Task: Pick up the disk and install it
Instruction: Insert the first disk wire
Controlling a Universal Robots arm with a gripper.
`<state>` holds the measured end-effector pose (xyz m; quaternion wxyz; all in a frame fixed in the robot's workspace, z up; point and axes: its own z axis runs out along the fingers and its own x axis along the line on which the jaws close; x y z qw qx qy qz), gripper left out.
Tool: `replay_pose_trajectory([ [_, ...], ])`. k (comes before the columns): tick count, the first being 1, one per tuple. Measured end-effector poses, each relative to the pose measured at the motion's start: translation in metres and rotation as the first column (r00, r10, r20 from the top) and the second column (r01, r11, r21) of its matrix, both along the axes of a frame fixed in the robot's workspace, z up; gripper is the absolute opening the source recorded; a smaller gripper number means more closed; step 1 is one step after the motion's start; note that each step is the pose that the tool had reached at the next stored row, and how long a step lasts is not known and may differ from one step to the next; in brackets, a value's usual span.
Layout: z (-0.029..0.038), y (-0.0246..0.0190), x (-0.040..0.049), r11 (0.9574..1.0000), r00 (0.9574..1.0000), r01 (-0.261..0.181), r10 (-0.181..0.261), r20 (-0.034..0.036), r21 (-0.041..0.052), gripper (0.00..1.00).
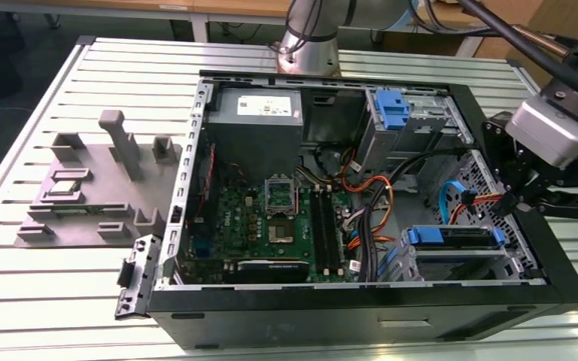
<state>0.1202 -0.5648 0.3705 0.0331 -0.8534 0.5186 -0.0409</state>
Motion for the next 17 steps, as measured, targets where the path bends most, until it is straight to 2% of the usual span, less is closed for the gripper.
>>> replay_pose_trajectory([
  [3,-0.0010,0.0001,0.0000,0.9994,0.9995,-0.033,0.033,0.0024,-0.0032,0.10],
  [5,-0.0016,0.0009,0.0009,0.9993,0.9993,-0.037,0.037,0.0023,-0.0104,0.10],
  [10,-0.0017,0.0098,0.0051,0.9991,0.9993,-0.037,0.037,0.0018,-0.0220,0.10],
  [14,-0.0017,0.0172,0.0076,0.9990,0.9993,-0.037,0.037,0.0018,-0.0250,0.10],
  [17,-0.0017,0.0212,0.0094,0.9990,0.9993,-0.037,0.037,0.0017,-0.0261,0.10],
])
